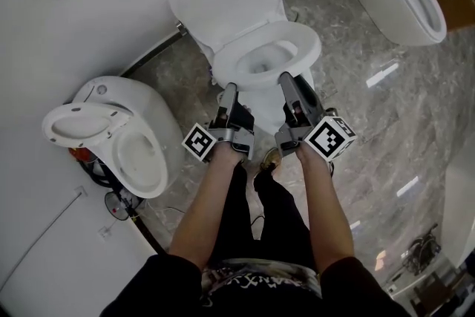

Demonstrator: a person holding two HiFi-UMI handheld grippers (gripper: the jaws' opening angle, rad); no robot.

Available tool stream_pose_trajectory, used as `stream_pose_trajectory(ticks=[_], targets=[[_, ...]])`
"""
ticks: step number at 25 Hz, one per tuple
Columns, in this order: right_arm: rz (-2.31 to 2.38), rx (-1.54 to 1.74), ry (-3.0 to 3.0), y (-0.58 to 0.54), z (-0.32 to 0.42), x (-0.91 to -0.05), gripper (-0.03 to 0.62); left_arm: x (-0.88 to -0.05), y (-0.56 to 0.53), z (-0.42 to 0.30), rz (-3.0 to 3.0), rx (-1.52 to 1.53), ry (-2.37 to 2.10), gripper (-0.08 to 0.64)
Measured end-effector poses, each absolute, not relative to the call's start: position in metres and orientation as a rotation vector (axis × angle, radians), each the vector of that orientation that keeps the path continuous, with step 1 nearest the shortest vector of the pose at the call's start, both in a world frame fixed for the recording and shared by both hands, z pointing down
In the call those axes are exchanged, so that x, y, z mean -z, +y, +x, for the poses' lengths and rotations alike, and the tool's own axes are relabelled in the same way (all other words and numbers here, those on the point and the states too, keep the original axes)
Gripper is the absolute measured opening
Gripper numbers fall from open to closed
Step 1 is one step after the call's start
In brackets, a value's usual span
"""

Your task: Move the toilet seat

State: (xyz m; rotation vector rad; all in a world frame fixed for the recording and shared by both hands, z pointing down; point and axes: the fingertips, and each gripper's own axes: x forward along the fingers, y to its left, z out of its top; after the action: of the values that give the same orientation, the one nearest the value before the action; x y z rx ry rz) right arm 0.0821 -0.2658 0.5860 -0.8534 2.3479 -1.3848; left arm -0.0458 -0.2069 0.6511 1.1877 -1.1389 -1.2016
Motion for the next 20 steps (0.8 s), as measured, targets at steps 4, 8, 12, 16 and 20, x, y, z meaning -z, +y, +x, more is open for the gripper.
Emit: stream_pose_trajectory(ticks=[4,8,12,16,20], targets=[[-0.815,1.397,2.339,-0.277,0.070,-0.578,0.137,-0.635,-0.215,-0.048,1.200,1.214,-1.178,0.187],[-0.838,1.422,2.361,-0.289,0.060,-0.568,0.134,-0.614,-0.228,-0.045,1.219,1.238,-1.191,0.172],[-0.815,1.448,2.345,-0.299,0.050,-0.559,0.129,-0.604,-0.241,-0.051,1.206,1.261,-1.211,0.170],[-0.815,1.434,2.348,-0.316,0.033,-0.550,0.129,-0.596,-0.255,-0.067,1.205,1.267,-1.216,0.175],[-0.829,1.418,2.336,-0.333,0.019,-0.544,0.129,-0.590,-0.268,-0.081,1.200,1.290,-1.212,0.176]])
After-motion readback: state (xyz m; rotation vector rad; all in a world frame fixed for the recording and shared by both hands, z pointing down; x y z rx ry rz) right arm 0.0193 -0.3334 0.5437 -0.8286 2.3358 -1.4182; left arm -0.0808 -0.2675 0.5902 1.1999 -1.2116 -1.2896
